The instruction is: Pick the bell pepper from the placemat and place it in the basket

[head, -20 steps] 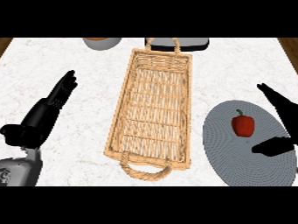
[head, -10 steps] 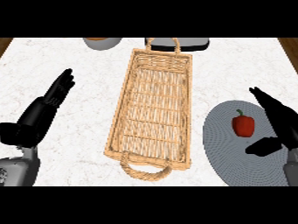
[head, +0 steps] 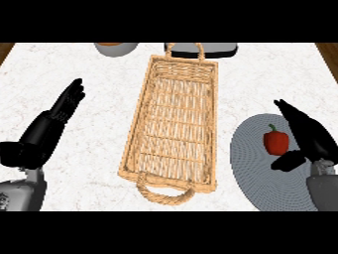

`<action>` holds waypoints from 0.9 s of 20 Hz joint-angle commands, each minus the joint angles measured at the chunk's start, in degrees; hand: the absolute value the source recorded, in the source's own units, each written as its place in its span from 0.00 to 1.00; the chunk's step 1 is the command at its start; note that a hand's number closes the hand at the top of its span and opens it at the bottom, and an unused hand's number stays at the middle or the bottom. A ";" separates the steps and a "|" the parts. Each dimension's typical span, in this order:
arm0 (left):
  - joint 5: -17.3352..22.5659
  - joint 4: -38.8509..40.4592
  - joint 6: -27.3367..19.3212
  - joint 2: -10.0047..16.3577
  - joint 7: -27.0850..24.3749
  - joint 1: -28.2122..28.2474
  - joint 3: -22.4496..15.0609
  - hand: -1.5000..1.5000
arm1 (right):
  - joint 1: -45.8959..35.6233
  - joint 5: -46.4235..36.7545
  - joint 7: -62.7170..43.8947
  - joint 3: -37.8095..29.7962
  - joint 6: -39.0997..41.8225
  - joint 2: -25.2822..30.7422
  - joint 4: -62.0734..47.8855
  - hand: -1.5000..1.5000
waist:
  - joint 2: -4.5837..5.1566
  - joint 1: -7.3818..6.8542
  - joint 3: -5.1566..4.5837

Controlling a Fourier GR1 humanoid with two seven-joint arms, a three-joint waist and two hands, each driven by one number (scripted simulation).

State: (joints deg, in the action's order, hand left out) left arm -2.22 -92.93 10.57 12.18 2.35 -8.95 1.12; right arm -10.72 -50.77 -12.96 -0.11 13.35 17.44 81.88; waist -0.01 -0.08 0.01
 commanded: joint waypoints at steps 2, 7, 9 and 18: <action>0.78 2.93 2.20 0.67 -1.48 -1.13 2.89 0.50 | 2.35 -1.83 0.66 -0.70 -0.50 0.02 -0.84 0.00 | 0.00 0.14 -0.01; -1.12 3.14 1.82 -0.92 -1.80 -1.11 2.27 0.50 | 0.52 -1.92 -0.54 -1.60 2.35 -0.25 -1.57 0.00 | -0.02 0.15 -0.01; 0.04 1.78 3.01 0.06 0.06 -2.02 3.20 0.50 | -0.12 -2.16 3.17 -2.51 -0.57 0.19 -7.50 0.00 | 0.00 0.07 -0.01; -1.33 4.38 3.88 0.32 -5.08 0.62 4.08 0.50 | -3.98 -5.56 5.08 1.88 1.12 -1.86 -15.89 1.00 | 0.06 -0.15 -0.02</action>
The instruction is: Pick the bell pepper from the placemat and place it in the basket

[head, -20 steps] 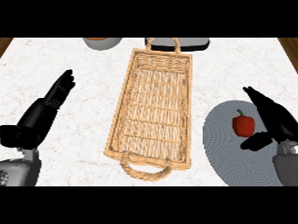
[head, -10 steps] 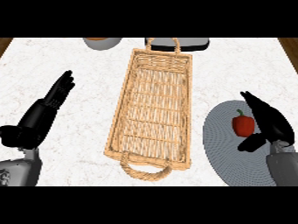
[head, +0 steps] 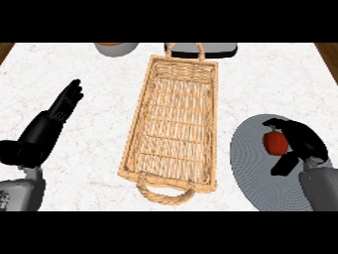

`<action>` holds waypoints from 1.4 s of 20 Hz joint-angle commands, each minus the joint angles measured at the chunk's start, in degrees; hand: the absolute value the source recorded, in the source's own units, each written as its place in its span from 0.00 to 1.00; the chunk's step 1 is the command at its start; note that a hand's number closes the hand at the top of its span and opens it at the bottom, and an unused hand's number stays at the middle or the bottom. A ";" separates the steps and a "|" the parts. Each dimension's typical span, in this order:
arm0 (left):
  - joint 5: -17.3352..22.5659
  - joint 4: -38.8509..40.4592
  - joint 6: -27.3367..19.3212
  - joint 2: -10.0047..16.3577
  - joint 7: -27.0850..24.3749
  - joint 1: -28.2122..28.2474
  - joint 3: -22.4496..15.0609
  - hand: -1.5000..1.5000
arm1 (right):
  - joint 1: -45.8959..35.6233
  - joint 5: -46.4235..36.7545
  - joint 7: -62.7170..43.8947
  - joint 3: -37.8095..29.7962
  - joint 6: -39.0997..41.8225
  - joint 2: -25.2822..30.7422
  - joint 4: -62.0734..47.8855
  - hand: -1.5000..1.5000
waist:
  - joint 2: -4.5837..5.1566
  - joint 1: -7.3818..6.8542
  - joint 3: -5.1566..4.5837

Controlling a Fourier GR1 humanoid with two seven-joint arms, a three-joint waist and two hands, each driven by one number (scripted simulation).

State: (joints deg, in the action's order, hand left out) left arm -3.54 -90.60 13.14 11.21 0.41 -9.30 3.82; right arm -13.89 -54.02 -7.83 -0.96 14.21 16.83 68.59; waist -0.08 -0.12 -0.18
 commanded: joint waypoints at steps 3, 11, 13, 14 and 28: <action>-3.52 1.82 -2.63 -3.07 -0.51 -1.64 -2.28 0.50 | -0.52 -2.35 2.49 1.42 -1.99 -1.00 -4.09 1.00 | 0.11 0.08 0.18; 0.75 -5.03 1.92 0.21 1.29 3.94 0.51 0.50 | 2.22 -8.51 3.99 6.15 -4.82 0.51 0.38 1.00 | -0.04 -0.14 0.18; -0.96 1.42 -0.38 -1.35 0.80 -2.61 0.33 0.50 | -0.53 -8.45 6.96 4.23 -9.55 0.35 -4.46 1.00 | 0.17 0.08 0.19; -1.85 -0.45 -1.94 -2.57 3.00 -2.11 -0.79 0.50 | 0.96 -12.24 -0.88 11.32 -9.71 -8.39 1.48 1.00 | 0.02 0.08 0.17; -1.53 1.49 -0.05 -2.25 -0.06 -1.35 -1.44 0.50 | 11.04 -1.82 -26.75 53.82 -22.23 -16.74 26.03 1.00 | -0.30 -1.85 0.36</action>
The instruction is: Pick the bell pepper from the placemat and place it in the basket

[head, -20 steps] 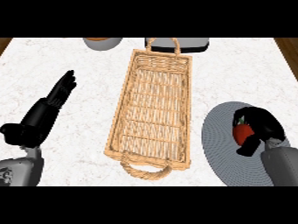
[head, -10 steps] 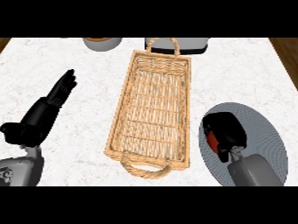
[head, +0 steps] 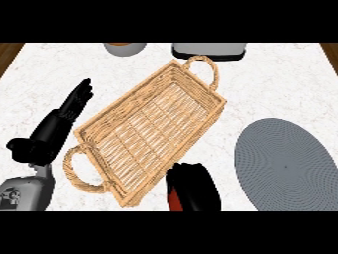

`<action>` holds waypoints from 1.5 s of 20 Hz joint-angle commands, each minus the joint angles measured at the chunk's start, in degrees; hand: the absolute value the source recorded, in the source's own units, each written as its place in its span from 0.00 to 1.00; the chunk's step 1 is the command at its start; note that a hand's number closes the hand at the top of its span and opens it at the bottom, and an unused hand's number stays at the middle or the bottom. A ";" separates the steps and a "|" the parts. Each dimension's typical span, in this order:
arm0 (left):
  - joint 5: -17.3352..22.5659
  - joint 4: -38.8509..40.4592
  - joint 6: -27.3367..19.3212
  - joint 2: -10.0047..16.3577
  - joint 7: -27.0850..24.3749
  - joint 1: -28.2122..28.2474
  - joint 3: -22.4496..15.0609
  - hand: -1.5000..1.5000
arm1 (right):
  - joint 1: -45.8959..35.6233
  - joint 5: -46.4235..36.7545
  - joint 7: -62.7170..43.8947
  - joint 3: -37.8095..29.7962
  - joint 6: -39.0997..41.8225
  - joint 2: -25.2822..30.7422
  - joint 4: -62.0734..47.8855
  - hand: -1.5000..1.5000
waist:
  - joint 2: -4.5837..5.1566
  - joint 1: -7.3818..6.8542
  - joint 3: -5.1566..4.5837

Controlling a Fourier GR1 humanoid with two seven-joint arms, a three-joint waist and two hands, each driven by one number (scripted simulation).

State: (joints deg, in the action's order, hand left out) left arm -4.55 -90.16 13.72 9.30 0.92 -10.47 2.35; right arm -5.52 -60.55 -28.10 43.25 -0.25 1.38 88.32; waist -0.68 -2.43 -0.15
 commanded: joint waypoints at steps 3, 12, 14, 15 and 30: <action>-0.31 0.46 0.27 0.90 -0.01 0.02 0.44 0.50 | 2.43 5.15 -10.38 16.22 -16.78 -1.34 13.29 1.00 | -0.24 0.64 0.34; 0.17 0.61 -0.68 0.15 0.68 0.35 1.17 0.50 | -4.44 -0.58 -24.37 24.40 -31.85 -1.19 19.16 1.00 | -0.68 2.53 0.02; -0.29 0.09 -1.21 0.19 0.55 0.93 1.27 0.50 | -6.16 -2.30 -27.54 24.72 -31.92 -1.15 18.88 1.00 | -0.87 2.60 -0.03; -0.52 0.61 -1.25 0.11 0.84 -0.49 0.99 0.50 | -7.67 -2.54 -28.99 24.38 -30.48 -1.13 19.12 1.00 | -0.76 3.25 -0.07; 0.16 -0.51 -0.15 0.67 1.12 -0.19 1.01 0.50 | -26.99 -9.89 -49.01 10.90 -20.46 -1.29 21.75 1.00 | -0.29 1.13 -0.13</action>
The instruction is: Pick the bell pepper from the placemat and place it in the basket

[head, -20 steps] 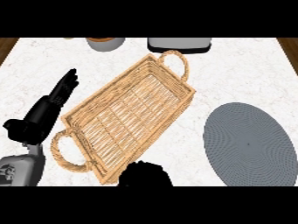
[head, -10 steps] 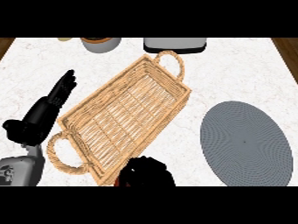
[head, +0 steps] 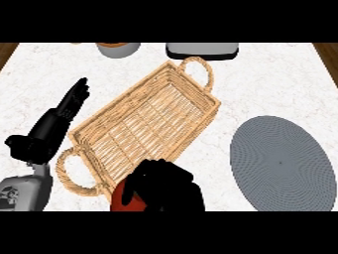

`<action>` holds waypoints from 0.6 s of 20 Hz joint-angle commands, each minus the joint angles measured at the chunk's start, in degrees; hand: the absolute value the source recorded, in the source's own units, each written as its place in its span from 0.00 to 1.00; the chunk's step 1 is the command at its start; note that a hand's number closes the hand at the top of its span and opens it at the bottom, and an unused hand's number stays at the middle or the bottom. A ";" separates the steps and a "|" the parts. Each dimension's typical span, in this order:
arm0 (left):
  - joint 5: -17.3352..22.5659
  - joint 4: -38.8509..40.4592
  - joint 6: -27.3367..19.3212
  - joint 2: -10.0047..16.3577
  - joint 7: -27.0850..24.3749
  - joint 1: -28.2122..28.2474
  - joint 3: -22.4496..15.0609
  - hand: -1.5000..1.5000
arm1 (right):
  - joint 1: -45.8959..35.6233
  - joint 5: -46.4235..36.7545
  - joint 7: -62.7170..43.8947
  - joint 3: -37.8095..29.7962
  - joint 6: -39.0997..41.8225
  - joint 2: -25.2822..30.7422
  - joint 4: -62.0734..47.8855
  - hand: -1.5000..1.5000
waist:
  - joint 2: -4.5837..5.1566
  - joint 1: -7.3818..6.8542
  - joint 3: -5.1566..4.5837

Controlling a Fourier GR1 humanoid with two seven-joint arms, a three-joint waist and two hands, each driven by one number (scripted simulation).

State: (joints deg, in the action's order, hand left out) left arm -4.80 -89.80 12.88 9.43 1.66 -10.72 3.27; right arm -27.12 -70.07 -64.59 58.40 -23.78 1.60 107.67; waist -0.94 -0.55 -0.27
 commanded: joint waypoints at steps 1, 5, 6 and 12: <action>1.04 0.69 1.52 1.77 -0.04 -1.48 1.29 0.50 | -7.53 0.12 -12.83 -6.31 1.78 -1.52 0.61 1.00 | 0.45 -0.80 -0.03; -0.12 0.33 0.34 -0.09 -0.65 -0.61 -0.38 0.50 | -14.40 -0.05 -15.82 -12.83 2.07 -1.55 -0.26 1.00 | 0.39 -1.23 0.00; -0.73 0.60 -0.19 -0.55 -0.34 -1.34 -0.88 0.50 | -14.82 -0.69 -17.46 -12.73 1.24 -1.55 -0.61 1.00 | 0.40 -0.79 0.05; 0.43 2.03 1.04 0.66 0.47 -3.54 0.34 0.50 | -24.57 2.48 -18.48 -21.19 1.38 -1.56 -10.77 1.00 | 0.97 -1.46 0.09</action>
State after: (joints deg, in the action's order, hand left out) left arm -4.65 -89.03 13.64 9.69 1.69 -12.41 3.09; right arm -45.25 -68.96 -69.70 41.26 -21.55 0.85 101.15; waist -0.31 -1.97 -0.21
